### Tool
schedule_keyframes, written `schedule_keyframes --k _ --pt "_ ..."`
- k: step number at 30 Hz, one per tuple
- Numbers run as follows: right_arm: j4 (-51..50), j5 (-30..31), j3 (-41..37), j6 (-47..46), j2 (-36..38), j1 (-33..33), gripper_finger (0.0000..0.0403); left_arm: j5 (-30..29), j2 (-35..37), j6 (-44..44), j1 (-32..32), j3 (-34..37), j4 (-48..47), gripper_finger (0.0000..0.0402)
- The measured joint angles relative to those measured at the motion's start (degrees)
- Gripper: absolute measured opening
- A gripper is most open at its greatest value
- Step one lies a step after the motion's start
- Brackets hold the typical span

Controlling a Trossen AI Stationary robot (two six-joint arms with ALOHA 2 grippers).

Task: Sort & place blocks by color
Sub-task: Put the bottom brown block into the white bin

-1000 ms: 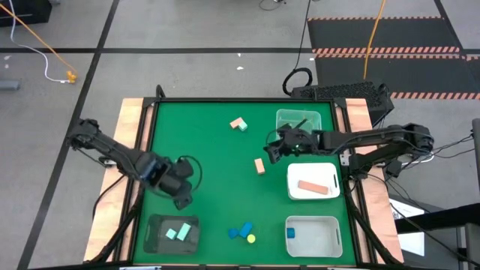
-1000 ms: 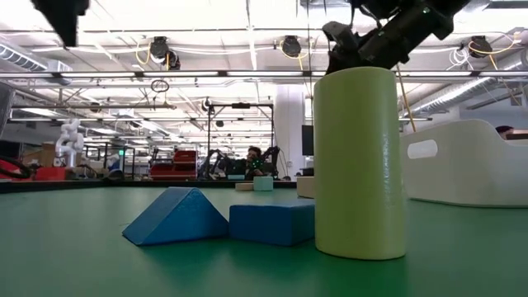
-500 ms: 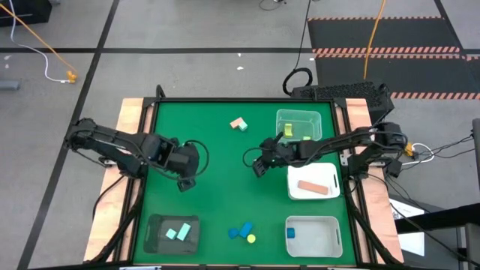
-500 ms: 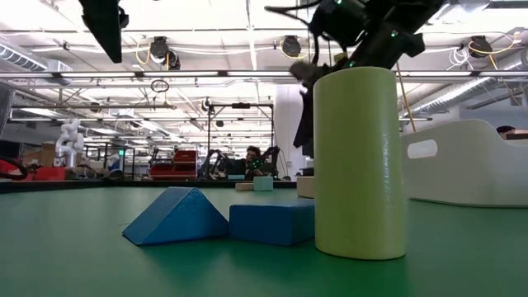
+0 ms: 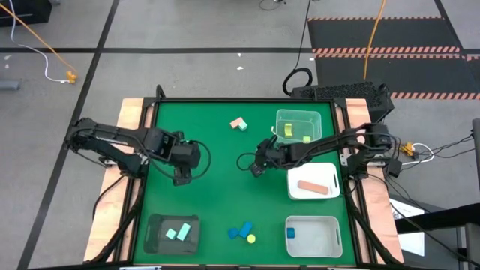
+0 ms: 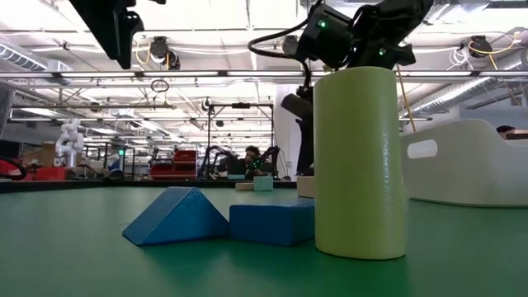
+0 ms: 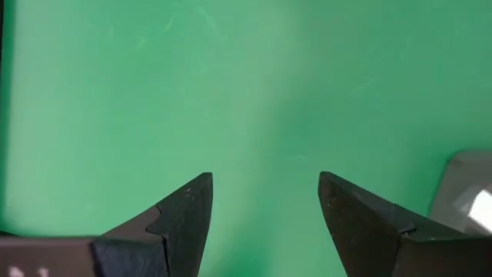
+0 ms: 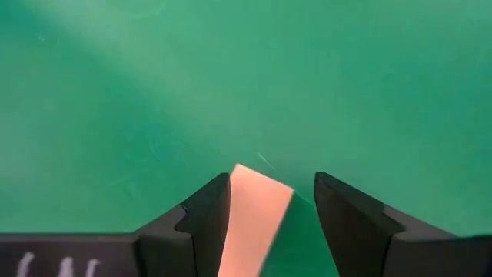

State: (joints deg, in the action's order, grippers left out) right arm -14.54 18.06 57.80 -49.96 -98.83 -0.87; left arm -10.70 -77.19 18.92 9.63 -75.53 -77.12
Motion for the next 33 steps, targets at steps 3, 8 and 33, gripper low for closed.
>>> schedule_keyframes --k 3,8,33 --pt "0.4 0.1 0.0 -3.4 -1.1 -0.9 0.0181 0.0 0.0 -2.2 -1.1 0.0 -1.0 0.0239" --pt "1.6 0.3 0.0 -3.5 -2.4 -1.6 0.0181 0.0 0.0 -5.4 -3.0 0.0 -1.5 0.0239" --pt "4.0 -1.3 0.0 -6.2 -5.7 -1.7 0.0113 -1.2 0.0 -9.9 -6.8 0.0 -1.5 0.0239"
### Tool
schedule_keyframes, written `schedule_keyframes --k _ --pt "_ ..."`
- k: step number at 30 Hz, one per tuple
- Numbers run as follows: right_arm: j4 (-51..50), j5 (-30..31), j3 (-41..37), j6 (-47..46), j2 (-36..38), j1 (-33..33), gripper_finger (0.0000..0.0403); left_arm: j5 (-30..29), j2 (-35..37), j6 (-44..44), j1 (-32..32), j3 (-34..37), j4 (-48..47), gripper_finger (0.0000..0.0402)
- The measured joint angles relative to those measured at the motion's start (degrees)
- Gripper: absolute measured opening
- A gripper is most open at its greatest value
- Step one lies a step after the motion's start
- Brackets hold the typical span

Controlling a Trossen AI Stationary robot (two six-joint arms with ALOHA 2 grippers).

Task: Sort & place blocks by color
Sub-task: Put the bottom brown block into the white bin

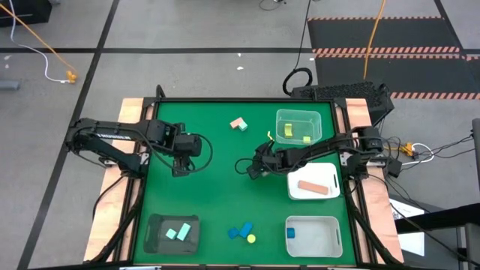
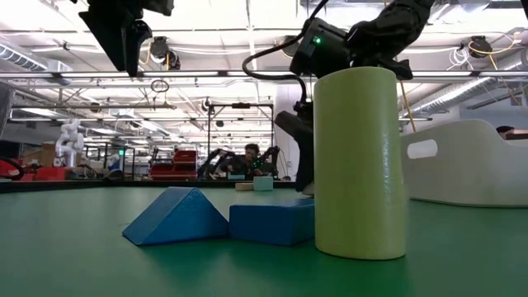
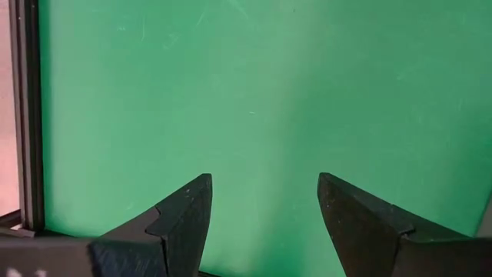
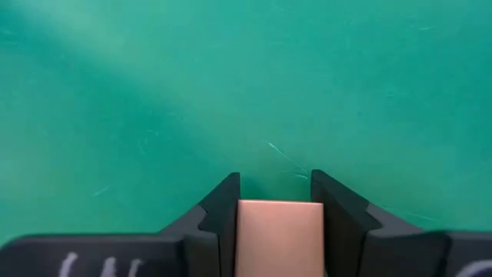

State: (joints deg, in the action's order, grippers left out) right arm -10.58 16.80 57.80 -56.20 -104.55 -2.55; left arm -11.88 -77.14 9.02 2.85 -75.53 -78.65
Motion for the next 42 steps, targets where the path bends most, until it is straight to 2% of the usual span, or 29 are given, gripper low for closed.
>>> schedule_keyframes --k 5,11,22,27,32,35,42 --pt "2.8 -4.9 -0.1 0.2 1.9 0.5 0.0113 -0.6 0.0 2.4 0.0 0.0 1.3 0.0239" --pt "6.0 -4.3 -0.2 4.8 8.5 3.0 0.0113 -0.7 0.0 5.5 0.0 0.0 5.7 0.0239" --pt "4.7 -3.4 -0.1 14.9 25.6 8.6 0.0113 -1.3 0.0 9.5 0.0 0.0 25.5 0.0239" --pt "0.4 -5.3 -0.1 16.4 33.9 8.5 0.0113 -2.2 -0.3 9.8 0.0 0.0 35.2 0.0239" --pt "1.3 -6.5 -0.1 17.0 40.3 7.7 0.0113 -5.8 -1.1 11.5 0.0 0.0 43.9 0.0239" --pt "2.4 -6.5 -0.1 18.9 42.7 6.7 0.0113 -8.1 -2.0 11.7 0.0 0.1 46.8 0.0239" --pt "2.3 -6.4 -0.1 22.4 45.7 4.8 0.0113 -8.1 -5.7 11.9 0.1 0.0 54.6 0.0239"
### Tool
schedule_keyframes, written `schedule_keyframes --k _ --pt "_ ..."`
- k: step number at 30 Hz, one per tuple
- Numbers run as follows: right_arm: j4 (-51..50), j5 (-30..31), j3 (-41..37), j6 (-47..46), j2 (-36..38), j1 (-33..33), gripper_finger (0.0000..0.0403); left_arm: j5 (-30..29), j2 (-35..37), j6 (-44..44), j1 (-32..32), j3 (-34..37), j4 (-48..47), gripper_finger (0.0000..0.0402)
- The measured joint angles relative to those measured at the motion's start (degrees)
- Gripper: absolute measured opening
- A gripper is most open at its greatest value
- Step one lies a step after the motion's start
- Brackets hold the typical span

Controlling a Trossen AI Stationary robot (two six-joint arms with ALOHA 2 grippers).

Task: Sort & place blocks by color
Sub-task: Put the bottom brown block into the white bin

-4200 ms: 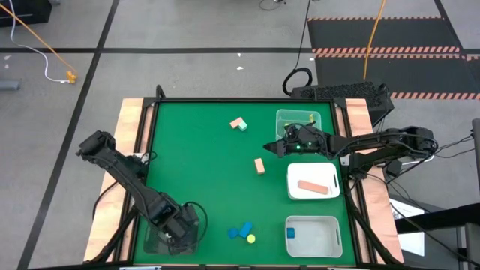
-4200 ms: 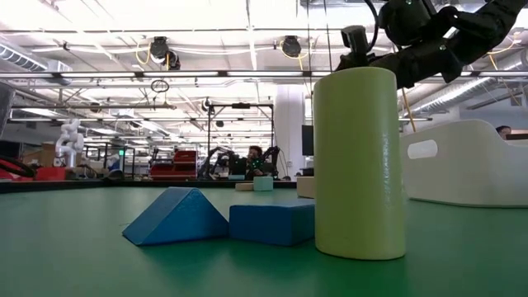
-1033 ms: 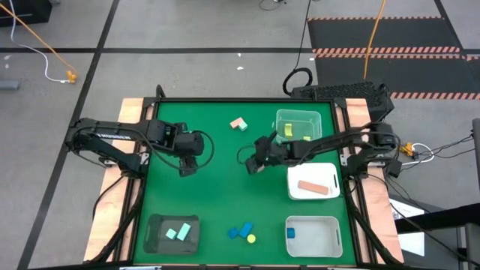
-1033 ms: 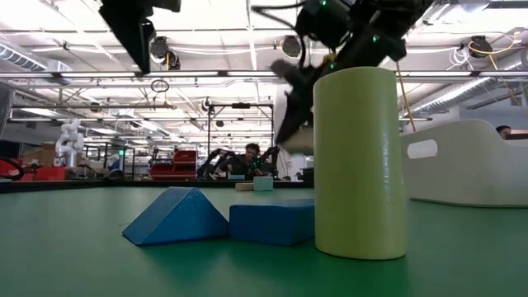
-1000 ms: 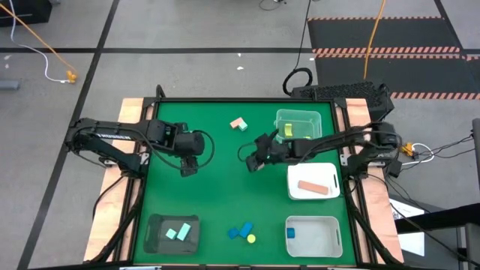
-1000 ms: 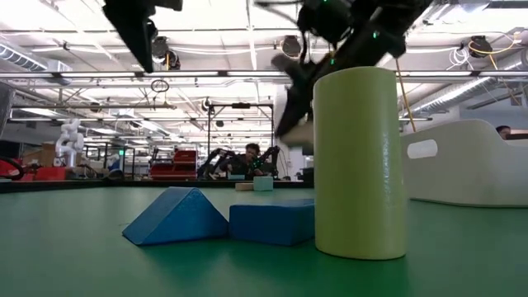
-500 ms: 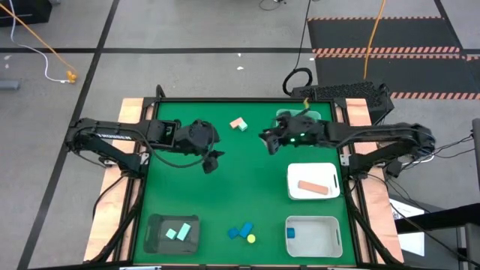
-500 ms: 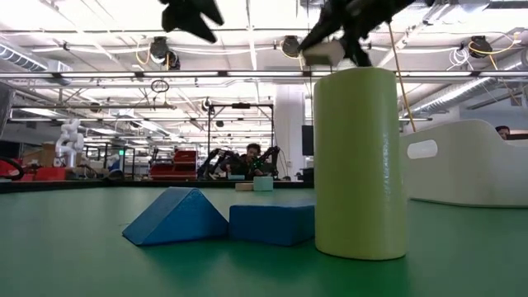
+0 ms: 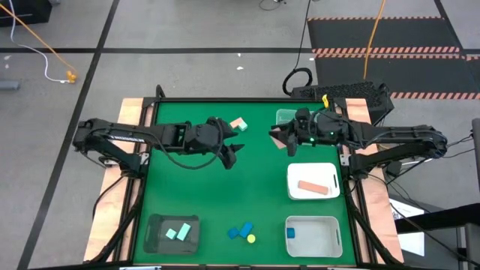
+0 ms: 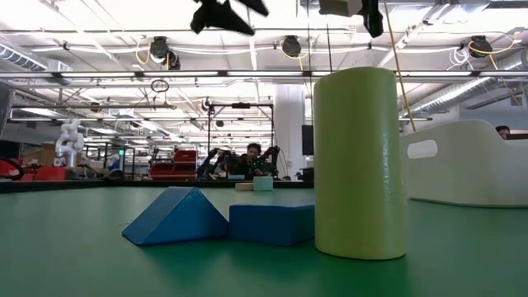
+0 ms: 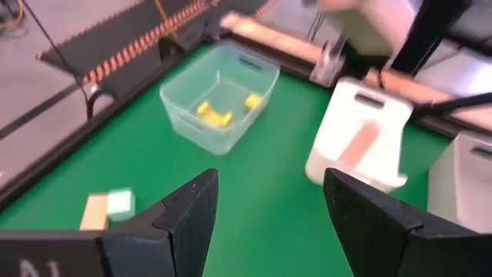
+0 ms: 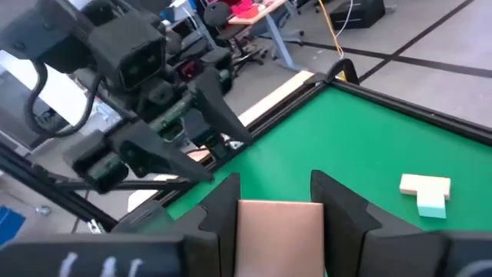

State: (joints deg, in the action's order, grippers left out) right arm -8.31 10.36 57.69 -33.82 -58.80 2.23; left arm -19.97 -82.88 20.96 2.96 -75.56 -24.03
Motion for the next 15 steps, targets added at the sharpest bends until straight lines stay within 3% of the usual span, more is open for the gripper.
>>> schedule_keyframes --k 4,10,15 --pt "-0.8 -0.3 0.0 0.5 1.1 -0.9 0.0113 0.2 -2.5 0.0 0.3 -0.1 3.6 0.0239" --pt "-4.1 -8.1 0.1 0.0 3.3 -2.4 0.0113 0.5 -6.2 0.1 0.3 0.1 8.2 0.0239" --pt "-15.8 -12.7 0.1 -5.2 6.1 -3.9 0.0113 0.6 -8.1 0.4 0.3 0.2 10.7 0.0239"
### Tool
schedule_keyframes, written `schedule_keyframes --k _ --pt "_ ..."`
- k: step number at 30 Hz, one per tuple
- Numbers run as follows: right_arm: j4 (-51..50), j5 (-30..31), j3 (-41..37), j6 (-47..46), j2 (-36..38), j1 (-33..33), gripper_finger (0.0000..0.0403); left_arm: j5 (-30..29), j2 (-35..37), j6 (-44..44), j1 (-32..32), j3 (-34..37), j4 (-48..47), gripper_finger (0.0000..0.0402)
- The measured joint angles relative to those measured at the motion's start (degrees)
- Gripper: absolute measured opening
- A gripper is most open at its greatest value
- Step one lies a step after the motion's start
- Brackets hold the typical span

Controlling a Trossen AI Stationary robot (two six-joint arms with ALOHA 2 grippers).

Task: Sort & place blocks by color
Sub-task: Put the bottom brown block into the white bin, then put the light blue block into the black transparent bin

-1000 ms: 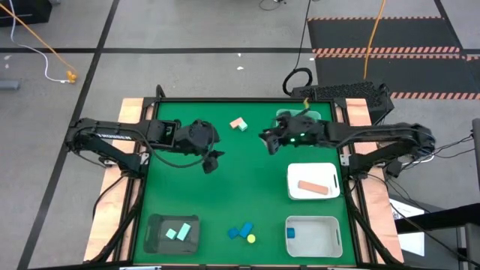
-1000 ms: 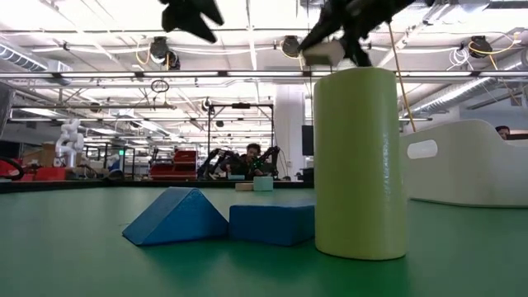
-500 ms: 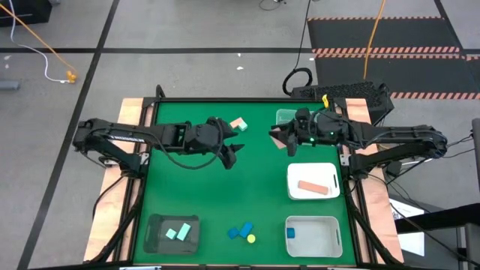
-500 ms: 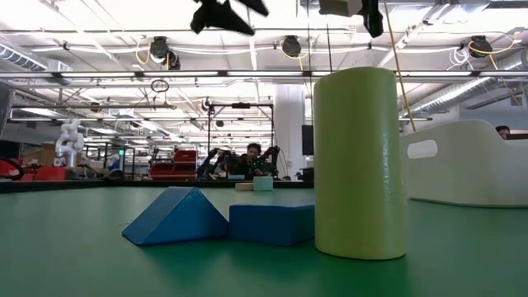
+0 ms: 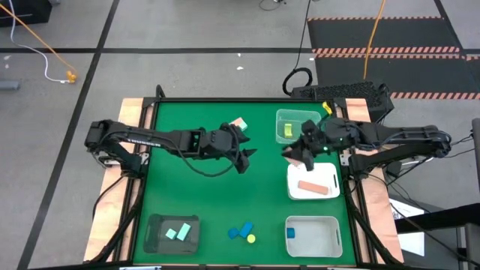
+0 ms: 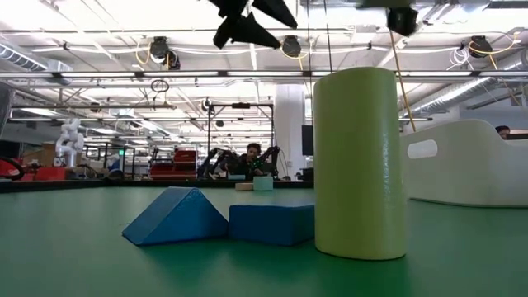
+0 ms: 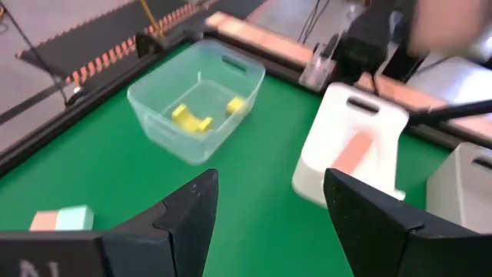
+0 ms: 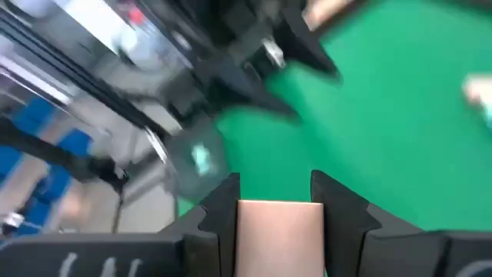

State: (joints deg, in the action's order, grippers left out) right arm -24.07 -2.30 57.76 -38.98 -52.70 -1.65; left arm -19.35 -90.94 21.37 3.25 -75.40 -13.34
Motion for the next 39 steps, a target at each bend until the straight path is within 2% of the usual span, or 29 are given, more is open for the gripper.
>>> schedule_keyframes --k 9,13,19,26,35,39 --pt "-22.6 -10.9 -0.1 -6.4 0.8 -5.1 0.0114 0.0 -0.2 -0.1 -0.5 -0.1 0.4 0.0239" --pt "-29.1 -11.5 -3.1 -8.8 0.5 -7.8 0.0114 0.0 -0.2 -0.2 -0.7 -0.1 0.4 0.0239" --pt "-25.1 -11.0 -13.1 -13.4 0.5 -9.8 0.0120 -0.2 -0.2 -0.2 -0.8 -0.1 0.3 0.0239" --pt "-15.8 -11.3 -23.7 -19.1 0.5 -9.8 0.0160 -2.8 -0.6 3.1 -2.3 -0.1 -1.4 0.0239" --pt "-10.7 -9.4 -24.9 -18.6 0.8 -9.7 0.0222 -2.9 -2.8 -2.0 -7.1 -0.1 -6.1 0.0239" --pt "-8.5 -9.5 -24.9 -18.4 1.0 -9.3 0.0240 -2.0 -5.4 -1.2 -11.2 -0.1 -8.0 0.0239"
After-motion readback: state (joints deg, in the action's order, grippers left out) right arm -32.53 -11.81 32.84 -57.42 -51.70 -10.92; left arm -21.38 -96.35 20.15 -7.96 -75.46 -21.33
